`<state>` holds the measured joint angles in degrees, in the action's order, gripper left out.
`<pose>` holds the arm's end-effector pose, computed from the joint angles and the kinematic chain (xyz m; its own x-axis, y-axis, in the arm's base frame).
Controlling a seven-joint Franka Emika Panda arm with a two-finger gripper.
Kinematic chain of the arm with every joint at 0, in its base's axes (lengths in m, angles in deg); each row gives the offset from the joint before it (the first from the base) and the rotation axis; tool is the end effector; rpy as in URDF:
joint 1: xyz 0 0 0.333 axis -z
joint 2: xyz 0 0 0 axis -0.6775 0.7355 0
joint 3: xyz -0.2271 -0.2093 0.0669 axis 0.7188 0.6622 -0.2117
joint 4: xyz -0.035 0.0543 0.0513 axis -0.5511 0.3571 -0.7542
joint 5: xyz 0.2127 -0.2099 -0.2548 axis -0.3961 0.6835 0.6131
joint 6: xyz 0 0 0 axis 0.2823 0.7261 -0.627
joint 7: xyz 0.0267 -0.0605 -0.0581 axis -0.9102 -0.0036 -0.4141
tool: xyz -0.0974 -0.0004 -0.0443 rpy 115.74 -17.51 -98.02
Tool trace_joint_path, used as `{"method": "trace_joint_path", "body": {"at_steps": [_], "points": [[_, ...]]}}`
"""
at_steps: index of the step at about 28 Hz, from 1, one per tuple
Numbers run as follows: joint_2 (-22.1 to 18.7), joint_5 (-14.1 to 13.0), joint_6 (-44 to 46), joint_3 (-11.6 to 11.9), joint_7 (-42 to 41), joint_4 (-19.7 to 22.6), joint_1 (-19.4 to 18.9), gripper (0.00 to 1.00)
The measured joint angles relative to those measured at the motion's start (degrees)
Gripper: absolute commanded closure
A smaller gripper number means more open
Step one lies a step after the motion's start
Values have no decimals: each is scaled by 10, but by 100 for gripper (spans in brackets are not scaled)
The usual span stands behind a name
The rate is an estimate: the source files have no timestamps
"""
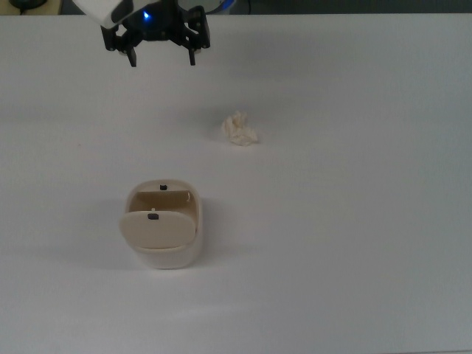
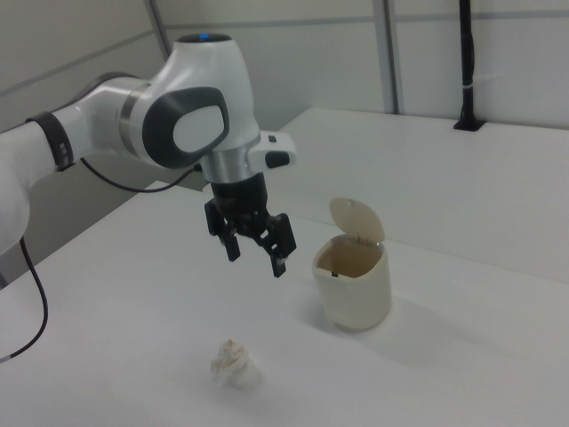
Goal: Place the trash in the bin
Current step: 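Move the gripper over the crumpled white paper and lower it, then close the gripper on the crumpled paper ball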
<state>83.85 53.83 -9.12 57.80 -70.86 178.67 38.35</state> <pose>0.5866 -0.0255 0.5621 0.9973 0.0357 -0.0645 0.0352 -0.9993 -0.0092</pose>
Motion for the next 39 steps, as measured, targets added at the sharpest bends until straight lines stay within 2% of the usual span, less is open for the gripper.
{"method": "trace_joint_path", "body": {"at_steps": [5, 13, 19, 30, 39], "points": [[3, 0, -25, -2, 18, 31, -15, 0], [7, 1, -126, -6, 57, 119, -64, 0], [7, 2, -179, -6, 101, 174, -85, 0], [7, 54, -278, -7, 173, 256, -128, 0], [9, 72, -309, -7, 197, 295, -148, 0]]}}
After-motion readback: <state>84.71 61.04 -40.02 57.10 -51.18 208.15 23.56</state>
